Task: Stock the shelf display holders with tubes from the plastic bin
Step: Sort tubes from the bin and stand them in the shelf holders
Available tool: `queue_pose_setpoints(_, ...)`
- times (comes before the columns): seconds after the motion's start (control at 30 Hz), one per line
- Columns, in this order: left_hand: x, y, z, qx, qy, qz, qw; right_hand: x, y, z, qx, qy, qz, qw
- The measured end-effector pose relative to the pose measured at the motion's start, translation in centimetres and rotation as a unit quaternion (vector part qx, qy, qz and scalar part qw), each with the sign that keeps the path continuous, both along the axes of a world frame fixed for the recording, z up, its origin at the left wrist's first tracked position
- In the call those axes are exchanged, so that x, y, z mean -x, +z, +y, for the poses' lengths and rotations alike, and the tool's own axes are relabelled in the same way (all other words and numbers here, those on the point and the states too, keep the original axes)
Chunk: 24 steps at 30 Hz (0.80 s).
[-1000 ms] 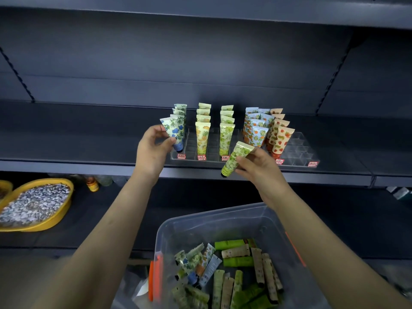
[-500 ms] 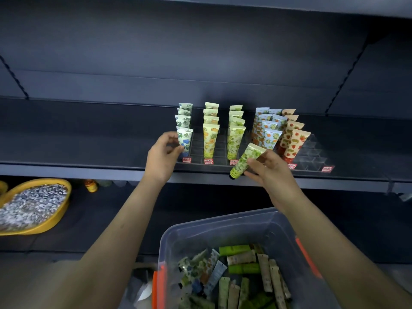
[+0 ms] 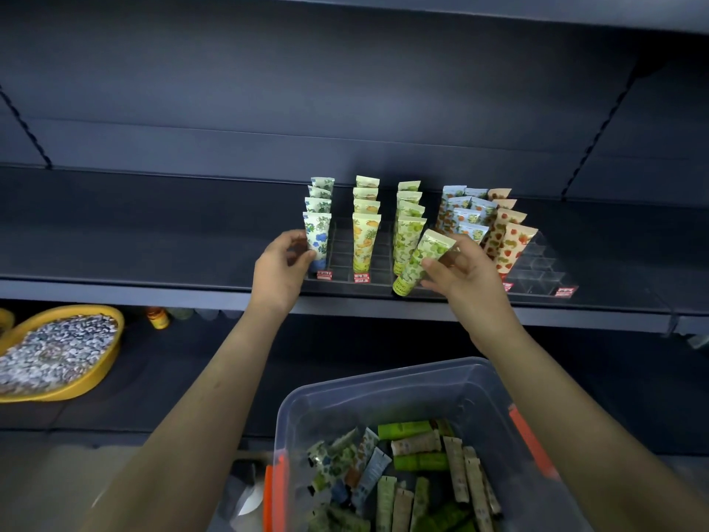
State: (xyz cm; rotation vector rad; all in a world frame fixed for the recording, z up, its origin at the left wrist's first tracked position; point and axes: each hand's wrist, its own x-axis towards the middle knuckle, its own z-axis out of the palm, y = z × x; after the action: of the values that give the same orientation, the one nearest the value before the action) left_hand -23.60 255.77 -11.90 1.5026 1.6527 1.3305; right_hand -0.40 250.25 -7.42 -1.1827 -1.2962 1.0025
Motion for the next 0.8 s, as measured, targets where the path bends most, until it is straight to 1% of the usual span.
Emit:
queue_pose_setpoints(0.07, 0.1, -0.7, 0.0, 0.003, -0.021, -0.012, 1.0, -0.3, 1.0, 0.1, -0.024, -0.01, -0.036, 0.999)
queue_pose_setpoints(0.17, -0.1, -1.5, -0.1, 0.056, -0.052, -0.035, 0.996, -1.1, 2.8, 0.4, -0.048, -0.038, -0.097, 0.993)
queue_pose_setpoints(0.23, -0.3, -1.9, 0.1, 0.083, -0.048, -0.018, 0.995, -1.7, 4.1, 0.9, -0.06, -0.056, -0.134, 0.988)
queue_pose_setpoints(0.33, -1.0, -2.1, 0.5, 0.086, -0.033, 0.014, 0.996, -2.6, 6.2, 1.9, -0.08, -0.076, -0.177, 0.978)
queue_pose_setpoints(0.43, -1.5, -2.1, 0.9, 0.09, 0.006, 0.063, 0.994, -3.4, 7.9, 3.5, -0.078, -0.092, -0.222, 0.968)
queue_pose_setpoints(0.67, -1.6, -1.8, 1.3, 0.113, 0.03, 0.098, 0.988, -3.5, 9.8, 7.3, -0.081, -0.066, -0.35, 0.931)
queue_pose_setpoints(0.8, -1.5, -1.8, 1.4, 0.117, 0.022, 0.099, 0.988, -3.5, 9.6, 9.9, -0.058, -0.039, -0.413, 0.908)
